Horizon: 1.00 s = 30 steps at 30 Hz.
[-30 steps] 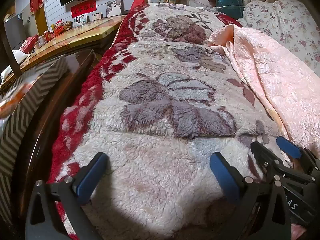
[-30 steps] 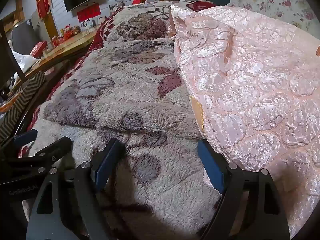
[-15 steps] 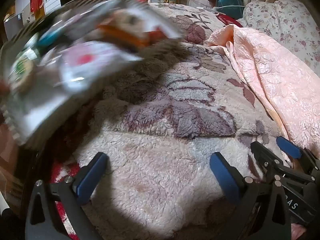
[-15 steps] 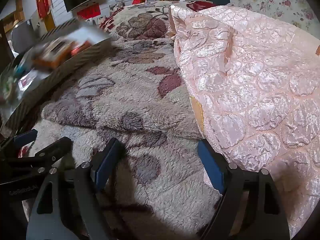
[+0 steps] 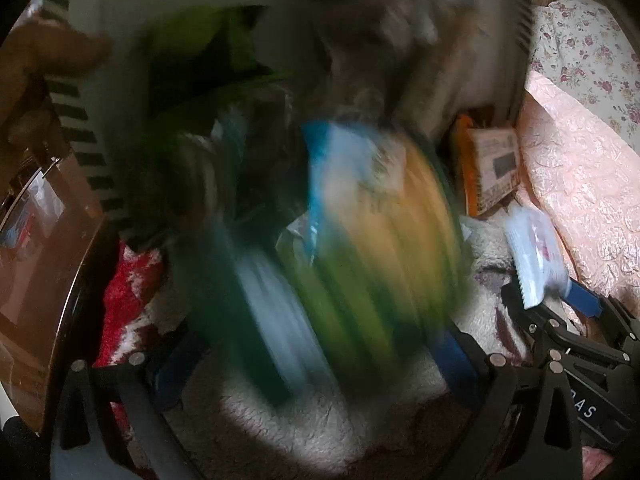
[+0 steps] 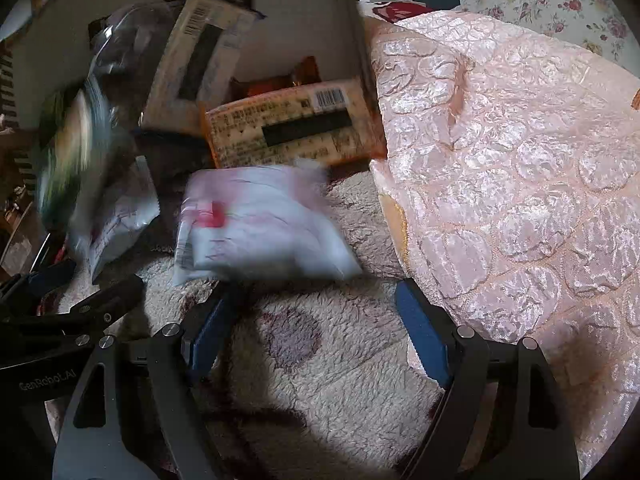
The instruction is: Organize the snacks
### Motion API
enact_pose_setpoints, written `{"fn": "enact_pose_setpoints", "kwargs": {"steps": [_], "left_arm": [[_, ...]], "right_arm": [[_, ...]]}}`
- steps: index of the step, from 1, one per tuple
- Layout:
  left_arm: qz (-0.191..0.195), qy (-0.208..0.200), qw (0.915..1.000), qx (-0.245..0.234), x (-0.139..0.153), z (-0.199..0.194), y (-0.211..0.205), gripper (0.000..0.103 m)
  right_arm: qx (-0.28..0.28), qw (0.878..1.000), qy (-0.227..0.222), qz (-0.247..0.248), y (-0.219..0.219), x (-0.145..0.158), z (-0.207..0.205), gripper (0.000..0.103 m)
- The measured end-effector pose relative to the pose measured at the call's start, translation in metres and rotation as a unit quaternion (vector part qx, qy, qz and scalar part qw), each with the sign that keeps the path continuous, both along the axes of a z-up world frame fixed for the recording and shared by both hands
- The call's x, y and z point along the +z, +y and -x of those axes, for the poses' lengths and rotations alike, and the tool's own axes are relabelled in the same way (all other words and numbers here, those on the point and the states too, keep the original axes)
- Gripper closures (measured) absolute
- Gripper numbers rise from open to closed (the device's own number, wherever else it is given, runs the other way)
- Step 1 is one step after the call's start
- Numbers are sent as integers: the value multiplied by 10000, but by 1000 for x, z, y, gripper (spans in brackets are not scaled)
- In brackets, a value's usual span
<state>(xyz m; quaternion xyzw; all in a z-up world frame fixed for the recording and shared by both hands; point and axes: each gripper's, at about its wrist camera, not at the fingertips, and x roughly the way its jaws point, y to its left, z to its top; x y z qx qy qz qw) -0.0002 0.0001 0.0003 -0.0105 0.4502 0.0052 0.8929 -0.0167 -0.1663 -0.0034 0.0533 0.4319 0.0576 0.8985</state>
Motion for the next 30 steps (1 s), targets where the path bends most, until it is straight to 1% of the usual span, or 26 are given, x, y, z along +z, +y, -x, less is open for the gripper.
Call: {"fn": "enact_pose_setpoints", "kwargs": {"steps": [11,13,30], "left_arm": [[9,-1,10000,5,4,-7,9,0],[8,-1,10000,5,3,-7,4,0],[6,-2,10000,5,3,-7,4,0]], "right_arm": [[-2,10000,0,-3,0,-1,-1,22],[-1,10000,1,1,0,0,0,22],[-2,10000,3,-6,-1,-1,-1,22]]}}
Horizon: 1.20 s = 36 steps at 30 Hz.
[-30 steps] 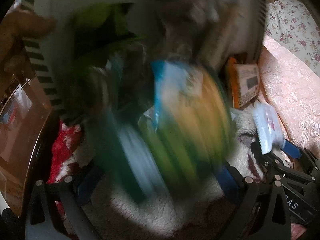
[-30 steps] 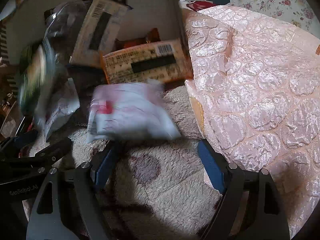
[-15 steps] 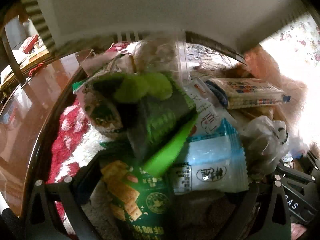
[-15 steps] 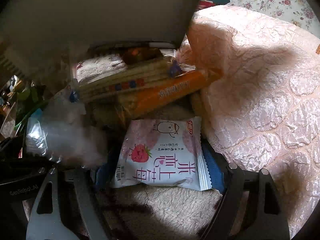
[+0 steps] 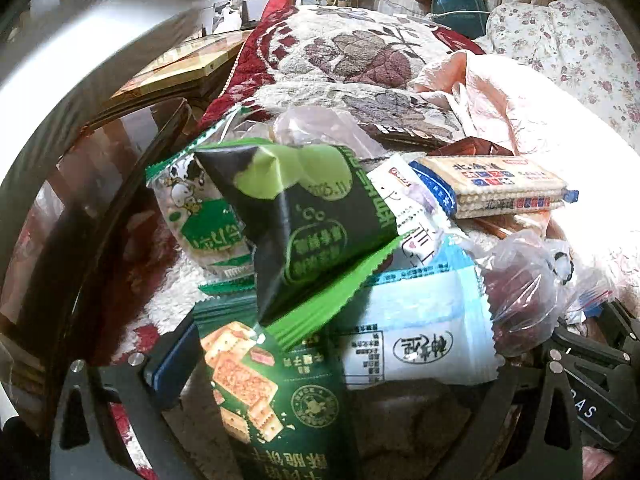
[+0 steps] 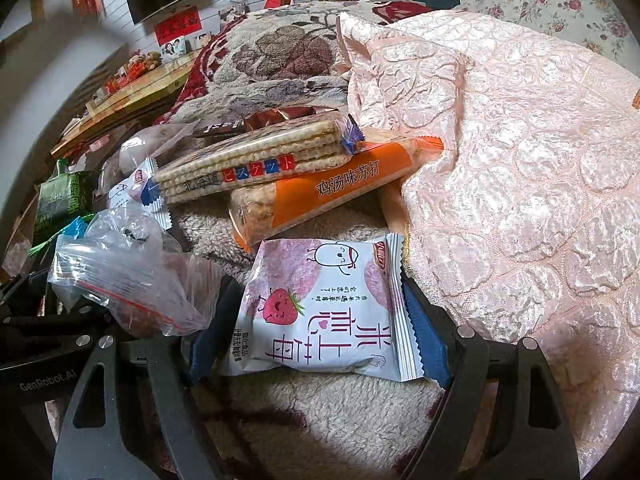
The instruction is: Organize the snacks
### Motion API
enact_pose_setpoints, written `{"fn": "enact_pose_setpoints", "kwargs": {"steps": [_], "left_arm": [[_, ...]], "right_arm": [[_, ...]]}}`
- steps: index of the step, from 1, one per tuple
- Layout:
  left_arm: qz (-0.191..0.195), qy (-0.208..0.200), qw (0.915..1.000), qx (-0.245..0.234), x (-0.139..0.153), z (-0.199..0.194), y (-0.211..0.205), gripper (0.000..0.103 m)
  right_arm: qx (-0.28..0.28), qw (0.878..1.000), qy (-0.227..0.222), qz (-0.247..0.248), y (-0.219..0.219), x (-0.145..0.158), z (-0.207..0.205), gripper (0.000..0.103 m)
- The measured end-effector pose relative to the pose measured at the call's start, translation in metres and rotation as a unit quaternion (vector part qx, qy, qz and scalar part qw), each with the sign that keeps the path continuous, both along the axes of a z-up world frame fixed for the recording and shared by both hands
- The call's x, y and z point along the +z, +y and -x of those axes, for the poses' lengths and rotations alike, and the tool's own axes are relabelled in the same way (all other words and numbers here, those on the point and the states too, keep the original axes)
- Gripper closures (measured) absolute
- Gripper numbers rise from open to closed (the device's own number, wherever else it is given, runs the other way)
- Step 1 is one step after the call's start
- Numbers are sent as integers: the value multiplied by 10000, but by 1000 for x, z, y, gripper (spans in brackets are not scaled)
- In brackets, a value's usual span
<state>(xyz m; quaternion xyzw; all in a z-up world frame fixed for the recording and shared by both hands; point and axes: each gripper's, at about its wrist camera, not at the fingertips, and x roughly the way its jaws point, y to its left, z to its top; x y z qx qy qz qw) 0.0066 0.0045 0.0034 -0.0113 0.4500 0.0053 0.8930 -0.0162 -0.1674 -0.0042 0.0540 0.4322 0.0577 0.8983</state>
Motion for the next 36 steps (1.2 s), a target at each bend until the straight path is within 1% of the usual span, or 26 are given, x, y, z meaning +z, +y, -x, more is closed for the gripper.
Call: {"fn": "enact_pose_setpoints", "kwargs": {"steps": [9,11,17,21,27,31,33,36], "left_arm": [[3,-1,10000,0,0,0,0,0],[20,-2,10000,0,-4,-3,-3,0],[22,0,10000,-1,-4,-1,-5,0],[18,-1,10000,0,-3,3,-3,0],[-36,1,10000,17,-5,4,-10,0],[81,287,9992,-265,0,8,-5,0],[132,387,9990,-174,3,16,2,0],[307,544,9980,-102,10,33,15,0]], "right_arm": [[5,10000,15,-26,-3,-1,-1,22],[11,10000,48,-1,-3,0,0,22],[-59,9995,311,64,1,8,-1,22],[16,9980,622,-71,-6,13,1,22],[218,9978,625,94,-8,26,18,22],[266,9977,628,-15,-10,33,23,22],[334,9977,583,-8,-10,38,27,22],[460,9978,485,-19,-9,46,35,22]]}}
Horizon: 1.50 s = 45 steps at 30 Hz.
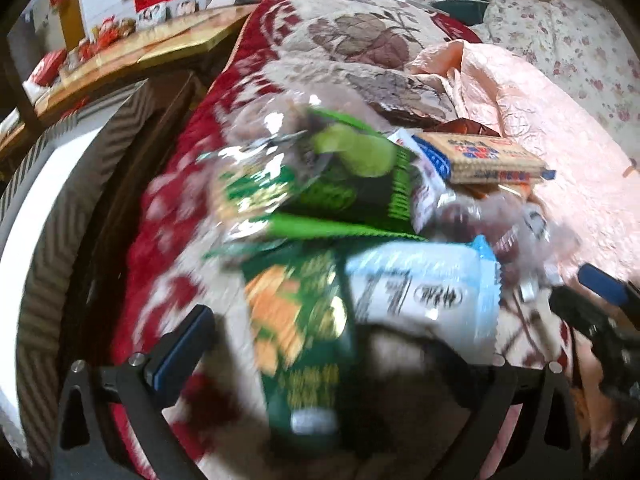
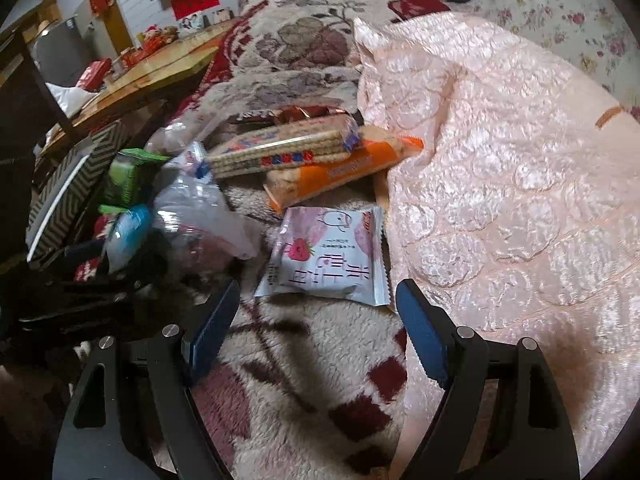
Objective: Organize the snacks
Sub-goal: 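Move the right gripper to the blue-white wrapped snack and grasp it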
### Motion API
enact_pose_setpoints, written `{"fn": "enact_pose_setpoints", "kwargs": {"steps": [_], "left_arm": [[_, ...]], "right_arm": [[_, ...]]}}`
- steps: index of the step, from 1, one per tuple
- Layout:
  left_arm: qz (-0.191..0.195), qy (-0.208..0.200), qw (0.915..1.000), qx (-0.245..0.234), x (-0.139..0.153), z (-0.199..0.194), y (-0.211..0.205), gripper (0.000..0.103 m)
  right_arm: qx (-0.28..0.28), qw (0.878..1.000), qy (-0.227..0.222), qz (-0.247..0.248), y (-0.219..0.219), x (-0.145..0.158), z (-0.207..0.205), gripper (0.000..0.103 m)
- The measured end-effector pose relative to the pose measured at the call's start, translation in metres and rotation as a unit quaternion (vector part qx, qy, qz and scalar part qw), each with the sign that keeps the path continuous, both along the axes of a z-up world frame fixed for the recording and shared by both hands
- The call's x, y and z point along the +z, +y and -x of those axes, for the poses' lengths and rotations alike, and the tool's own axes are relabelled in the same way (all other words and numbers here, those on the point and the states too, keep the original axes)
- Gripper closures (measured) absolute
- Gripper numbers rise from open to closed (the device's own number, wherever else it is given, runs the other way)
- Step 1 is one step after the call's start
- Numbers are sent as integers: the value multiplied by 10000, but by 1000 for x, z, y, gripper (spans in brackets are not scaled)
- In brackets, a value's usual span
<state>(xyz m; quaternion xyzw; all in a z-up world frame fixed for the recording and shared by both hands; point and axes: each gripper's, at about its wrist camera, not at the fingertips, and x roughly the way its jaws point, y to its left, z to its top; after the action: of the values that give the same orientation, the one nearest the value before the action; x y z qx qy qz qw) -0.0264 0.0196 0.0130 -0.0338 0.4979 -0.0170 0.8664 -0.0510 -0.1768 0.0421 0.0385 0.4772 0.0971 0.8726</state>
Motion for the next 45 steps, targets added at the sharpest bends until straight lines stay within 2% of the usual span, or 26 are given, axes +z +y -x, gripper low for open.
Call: {"fn": "enact_pose_setpoints", "kwargs": {"steps": [6,12,20,27,37,45], "left_arm": [[86,-133,9995,258,22,31,29,0],[101,-133,9990,423,31,46,43,0],[128,-60,9984,554,29,43,48,0],[222,97,9977,635,22,31,45,0],[129,248,9972,687,10,18,38,0],[184,355,9958,823,5,12,41,0]], "right_arm": [[335,9994,-75,-26,12,7,9,22],[746,9970,-162,-117,30,14,13,22],[1246,9916,-320,-121,50,25,17,22],[1386,9901,-217,-75,55,22,15,22],[1536,9879,-205,-19,60,20,16,22],[1962,9800,-328,-46,71,21,17,22]]}}
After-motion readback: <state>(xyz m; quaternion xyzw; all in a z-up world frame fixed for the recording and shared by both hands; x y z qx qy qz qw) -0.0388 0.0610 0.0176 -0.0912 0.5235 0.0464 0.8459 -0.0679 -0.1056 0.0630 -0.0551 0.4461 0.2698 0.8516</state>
